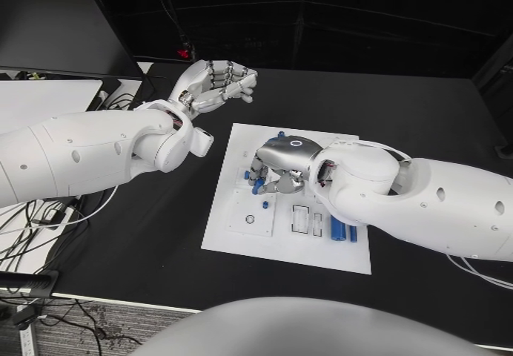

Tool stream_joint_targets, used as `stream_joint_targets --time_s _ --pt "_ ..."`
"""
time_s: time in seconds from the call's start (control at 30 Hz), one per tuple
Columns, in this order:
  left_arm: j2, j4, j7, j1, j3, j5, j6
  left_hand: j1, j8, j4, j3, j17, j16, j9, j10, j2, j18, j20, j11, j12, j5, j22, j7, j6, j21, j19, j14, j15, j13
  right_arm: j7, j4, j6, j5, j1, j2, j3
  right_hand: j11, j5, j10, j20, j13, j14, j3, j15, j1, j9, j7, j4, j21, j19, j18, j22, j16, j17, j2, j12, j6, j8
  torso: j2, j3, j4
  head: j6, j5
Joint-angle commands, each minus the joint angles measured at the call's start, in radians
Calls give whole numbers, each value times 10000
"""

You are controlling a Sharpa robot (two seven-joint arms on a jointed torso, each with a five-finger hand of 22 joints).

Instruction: Assemble the parts on the task board

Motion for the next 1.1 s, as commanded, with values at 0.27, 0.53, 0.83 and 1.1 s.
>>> stream_joint_targets --time_s 0.27,0.53,0.83,1.1 --pt "-1 19 141 13 6 35 20 28 62 7 -62 -17 41 -16 -37 73 75 26 -2 52 46 -16 507 -64 -21 -2 -43 -9 -2 164 -277 925 -471 -6 429 -2 78 36 -5 -19 7 801 65 16 64 1 98 -26 -30 403 -29 2047 51 1268 86 -81 14 -21 1 12 5 0 -109" --pt "3 7 137 13 6 35 23 43 88 10 -80 -36 59 -18 -47 76 76 26 -2 73 51 -20 509 -80 -15 6 -45 -10 -3 119 -397 1511 -677 -22 744 -5 90 36 -19 -11 6 802 79 25 78 -6 110 -33 -43 396 -26 2042 54 1274 90 -115 -1 -38 -5 1 -17 0 -149" --pt "0 19 138 13 6 35 16 43 88 10 -80 -36 59 -18 -47 76 76 26 -2 73 51 -20 509 -80 -15 6 -45 -10 -3 314 -577 2096 -710 -147 1037 -9 112 35 -51 5 5 805 95 44 100 -23 138 -45 -70 382 -19 2032 64 1293 82 -173 -48 -82 -2 2 -5 0 -200" --pt "4 26 139 13 6 35 19 49 96 10 -86 -43 66 -19 -52 79 76 26 -2 81 54 -21 509 -88 -14 7 -46 -10 -3 418 -776 2180 -935 -349 1241 -12 127 36 -78 17 4 804 89 58 98 -35 154 -46 -67 382 -20 2034 66 1296 56 -200 -80 -110 10 14 -6 0 -241"
